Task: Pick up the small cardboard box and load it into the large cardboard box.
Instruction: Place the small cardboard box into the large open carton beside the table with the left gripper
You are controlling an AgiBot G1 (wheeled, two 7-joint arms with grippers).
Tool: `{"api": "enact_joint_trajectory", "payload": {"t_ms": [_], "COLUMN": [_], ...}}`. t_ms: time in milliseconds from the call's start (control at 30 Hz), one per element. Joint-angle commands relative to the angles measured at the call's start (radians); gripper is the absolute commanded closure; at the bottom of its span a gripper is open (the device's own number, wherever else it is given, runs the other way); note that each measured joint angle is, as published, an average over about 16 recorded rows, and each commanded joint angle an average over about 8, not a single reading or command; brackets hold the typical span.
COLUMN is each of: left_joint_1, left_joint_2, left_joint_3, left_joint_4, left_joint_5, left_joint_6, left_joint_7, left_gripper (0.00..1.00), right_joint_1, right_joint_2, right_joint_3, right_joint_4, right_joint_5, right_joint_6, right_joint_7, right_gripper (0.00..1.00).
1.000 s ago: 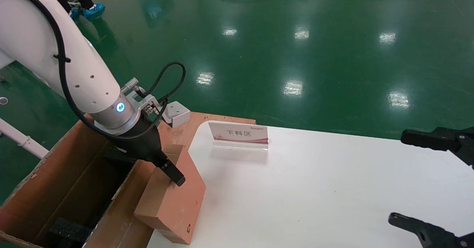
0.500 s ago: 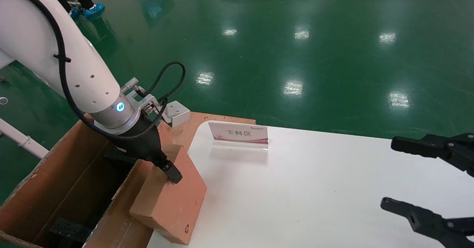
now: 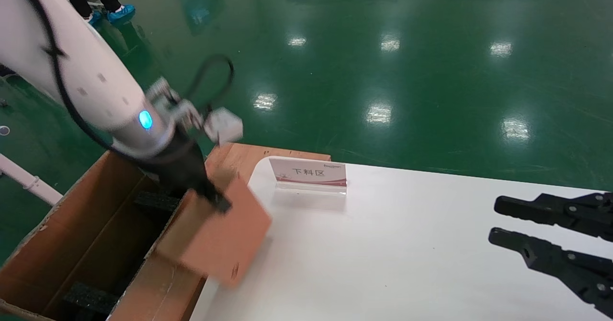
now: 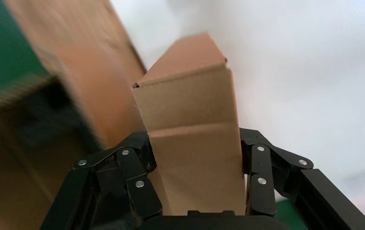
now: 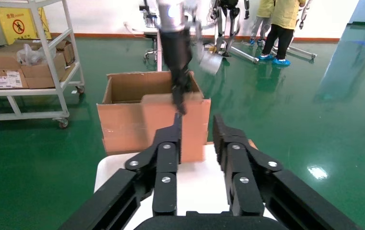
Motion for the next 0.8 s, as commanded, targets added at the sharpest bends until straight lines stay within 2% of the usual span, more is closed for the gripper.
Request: {"api": "enact_joint_trajectory", "payload": {"t_ms": [33, 367, 600, 633, 800], "left_joint_1": [-0.027, -0.246, -0.349, -0.358, -0.400], "left_joint_2": [-0.009, -0.044, -0.038, -0.036, -0.034], "left_joint_3": [-0.010, -0.080, -0.041, -0.026, 0.087], "left_joint_4": [-0.005, 0.045, 0.142, 0.156, 0.223], "left_joint_5": [0.010, 0.079, 0.160, 0.164, 0.137], "left_joint_6": [-0.003, 0.033, 0.107, 0.114, 0.131], "left_joint_7": [0.004, 0.073, 0.193, 0.212, 0.292], "left_gripper": [1.00, 1.00, 1.00, 1.00, 1.00], "right_joint_1": [0.000, 0.000, 0.000, 0.000, 0.001], "right_joint_2": [0.000, 0.000, 0.000, 0.000, 0.001], "right_joint_3": [0.000, -0.001, -0.001, -0.001, -0.002], "right_joint_4": [0.000, 0.000, 0.000, 0.000, 0.000], "right_joint_5": [0.000, 0.000, 0.001, 0.001, 0.001], "right_joint_6": [0.000, 0.000, 0.000, 0.000, 0.000], "right_joint_7": [0.000, 0.000, -0.001, -0.001, -0.001], "right_gripper": [1.00, 1.00, 1.00, 0.96, 0.33]}}
